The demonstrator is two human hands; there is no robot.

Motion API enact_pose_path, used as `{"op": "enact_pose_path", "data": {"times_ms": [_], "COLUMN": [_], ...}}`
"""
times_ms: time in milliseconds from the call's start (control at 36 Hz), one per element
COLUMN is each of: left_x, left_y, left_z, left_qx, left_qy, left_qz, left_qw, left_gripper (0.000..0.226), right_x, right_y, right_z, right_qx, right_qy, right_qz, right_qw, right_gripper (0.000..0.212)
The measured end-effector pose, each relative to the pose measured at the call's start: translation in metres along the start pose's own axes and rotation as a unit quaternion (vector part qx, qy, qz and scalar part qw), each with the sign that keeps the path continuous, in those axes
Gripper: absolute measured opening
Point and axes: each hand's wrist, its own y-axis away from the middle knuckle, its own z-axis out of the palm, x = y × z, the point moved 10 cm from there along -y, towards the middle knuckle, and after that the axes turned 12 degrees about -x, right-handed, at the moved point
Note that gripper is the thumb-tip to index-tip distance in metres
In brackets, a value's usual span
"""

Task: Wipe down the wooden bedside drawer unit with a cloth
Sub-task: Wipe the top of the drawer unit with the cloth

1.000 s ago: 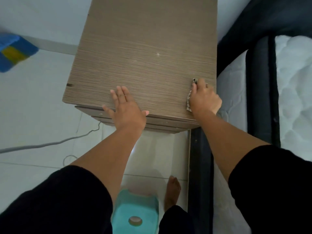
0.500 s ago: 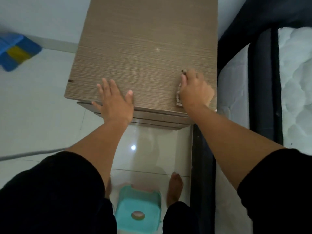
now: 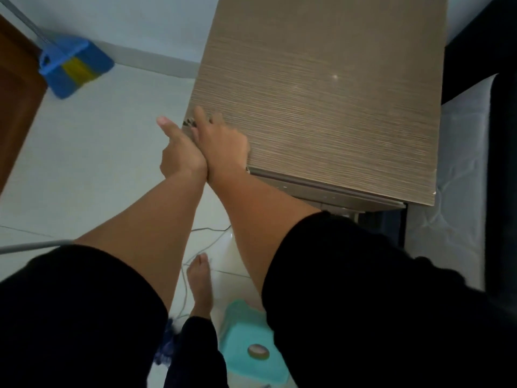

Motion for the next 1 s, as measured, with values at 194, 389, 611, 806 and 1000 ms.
{"op": "enact_pose_path", "data": {"times_ms": [194, 389, 611, 806, 1000], "left_x": [-0.009, 0.007, 0.018, 0.020, 0.019], "left_y": [0.000, 0.023, 0.058, 0.091, 0.105], "left_z": [-0.010, 0.009, 0.088, 0.159, 0.191], "left_qx": [0.020, 0.017, -0.046, -0.100, -0.112], "left_qy": [-0.103, -0.346, -0.506, -0.566, -0.554], "left_qz": [0.006, 0.035, 0.098, 0.147, 0.150], "left_qw": [0.994, 0.937, 0.856, 0.805, 0.811], "left_gripper": [0.076, 0.066, 0.088, 0.086, 0.088], "right_x": [0.023, 0.108, 0.225, 0.311, 0.377], "right_y": [0.012, 0.052, 0.106, 0.158, 0.217], "right_z": [-0.005, -0.018, -0.037, -0.045, -0.032], "right_qx": [0.034, 0.054, 0.068, 0.104, 0.122], "right_qy": [0.011, 0.018, -0.004, -0.011, -0.137], "right_qz": [0.039, 0.116, 0.250, 0.342, 0.437], "right_qw": [0.999, 0.992, 0.966, 0.934, 0.881], "right_gripper": [0.027, 0.026, 0.027, 0.033, 0.035]}}
